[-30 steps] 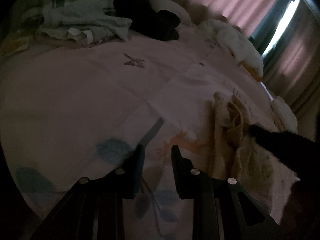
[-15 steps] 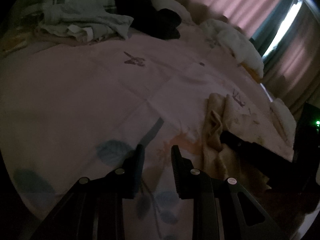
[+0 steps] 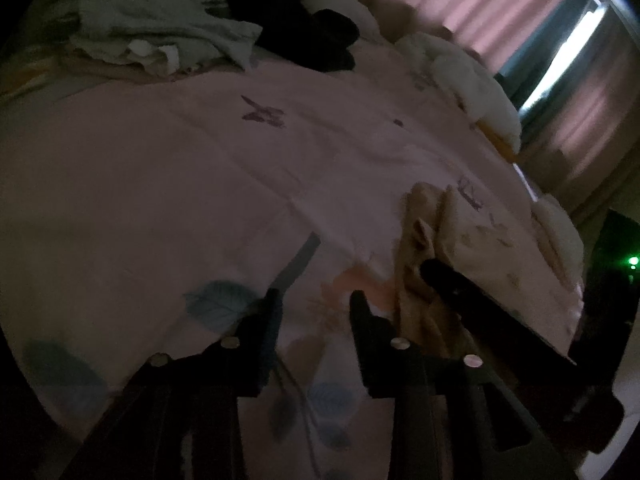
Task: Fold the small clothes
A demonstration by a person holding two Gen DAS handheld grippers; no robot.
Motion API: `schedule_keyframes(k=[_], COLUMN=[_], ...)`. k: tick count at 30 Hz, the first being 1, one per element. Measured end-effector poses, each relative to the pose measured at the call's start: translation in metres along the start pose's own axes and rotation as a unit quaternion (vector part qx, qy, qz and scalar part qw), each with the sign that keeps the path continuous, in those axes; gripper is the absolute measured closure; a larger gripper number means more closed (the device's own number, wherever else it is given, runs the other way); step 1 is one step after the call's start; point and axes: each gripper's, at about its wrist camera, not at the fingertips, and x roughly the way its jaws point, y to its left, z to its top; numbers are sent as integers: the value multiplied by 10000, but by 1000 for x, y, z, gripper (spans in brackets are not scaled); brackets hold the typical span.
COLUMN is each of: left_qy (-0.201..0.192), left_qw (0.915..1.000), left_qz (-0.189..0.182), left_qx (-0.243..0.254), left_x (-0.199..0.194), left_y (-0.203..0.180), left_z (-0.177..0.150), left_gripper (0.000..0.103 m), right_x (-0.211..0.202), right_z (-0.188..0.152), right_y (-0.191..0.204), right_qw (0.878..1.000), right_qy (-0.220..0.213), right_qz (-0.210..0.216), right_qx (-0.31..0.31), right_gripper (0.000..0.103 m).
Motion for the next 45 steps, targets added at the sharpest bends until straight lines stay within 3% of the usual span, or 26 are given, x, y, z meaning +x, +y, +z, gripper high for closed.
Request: schedule_keyframes(k=[3, 9, 16, 22, 30, 33, 35, 37, 41, 45], left_qy=[18, 59, 172, 208, 164, 97, 44, -17, -37, 15], left_qw=[9999, 9997, 9980, 9975, 9984, 9989, 9993, 9996, 9999, 9998], left_qz=[-72, -119, -398, -492, -418, -331, -279, -218, -142, -174], left_qx=[-89, -205, -467, -463, -355, -307, -233, -169, -19, 84], left_x=[0, 0, -1, -3, -4, -3, -2, 0, 2, 2], left_y=[1, 1, 12, 15, 14, 8, 4, 2, -4, -6], left_z=[-1, 0, 4, 4, 2, 0, -1, -3, -4, -2], left_gripper=[64, 61, 60, 60, 59, 56, 54, 52, 45, 41], right_x=[-1, 1, 5, 0, -39, -60, -73, -83, -105, -126], right_z=[-4, -5, -6, -5, -4, -10, -13, -14, -15, -20], right_y=[4, 15, 26, 25, 2, 3, 3, 1, -11, -32], right_qw=[9999, 9994, 9976, 9985, 9991, 9998, 10000, 10000, 9996, 9984], right_qy=[-71, -95, -50, -41, 208, 120, 22, -13, -190, -337], right_qz=[-80, -190, -372, -291, 270, 96, -5, -27, -208, -457], right_qx=[-93, -279, -584, -470, 252, 102, -9, -65, -74, -12], right_gripper=[73, 58, 48, 47, 45, 45, 41, 31, 30, 21])
